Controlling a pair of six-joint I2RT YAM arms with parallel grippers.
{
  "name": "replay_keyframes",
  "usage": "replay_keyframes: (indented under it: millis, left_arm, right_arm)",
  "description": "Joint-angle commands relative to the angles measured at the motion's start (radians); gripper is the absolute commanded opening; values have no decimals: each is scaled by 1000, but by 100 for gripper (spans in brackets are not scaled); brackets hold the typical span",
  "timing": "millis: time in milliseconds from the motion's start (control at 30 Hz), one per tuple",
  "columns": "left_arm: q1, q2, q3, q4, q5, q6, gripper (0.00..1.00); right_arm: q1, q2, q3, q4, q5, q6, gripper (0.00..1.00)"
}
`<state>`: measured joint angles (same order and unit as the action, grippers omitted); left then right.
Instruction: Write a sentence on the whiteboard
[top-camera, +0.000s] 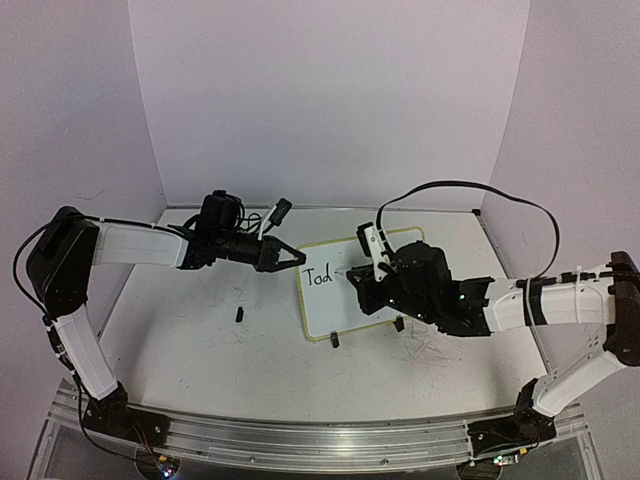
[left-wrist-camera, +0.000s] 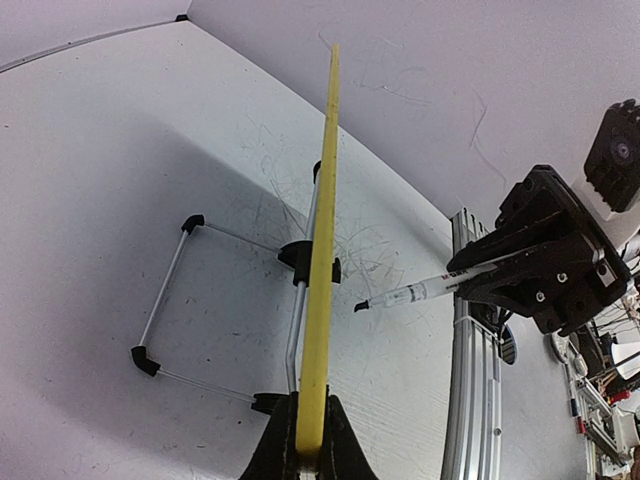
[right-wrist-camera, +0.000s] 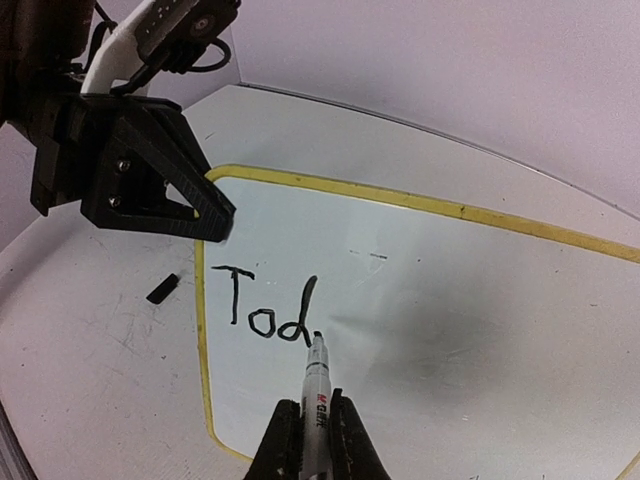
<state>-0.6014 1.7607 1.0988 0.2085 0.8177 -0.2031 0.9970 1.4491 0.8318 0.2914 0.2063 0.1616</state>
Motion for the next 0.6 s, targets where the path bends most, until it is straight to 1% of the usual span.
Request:
replay_keyframes:
  millis: [0, 567]
  left_arm:
    - [-3, -48, 1, 3, 6, 25, 0]
    - [-3, -47, 2, 3, 8, 25, 0]
  right_arm:
    - [-5, 22, 29, 32, 44, -2, 0]
    - [-5, 45, 36, 29, 77, 4, 0]
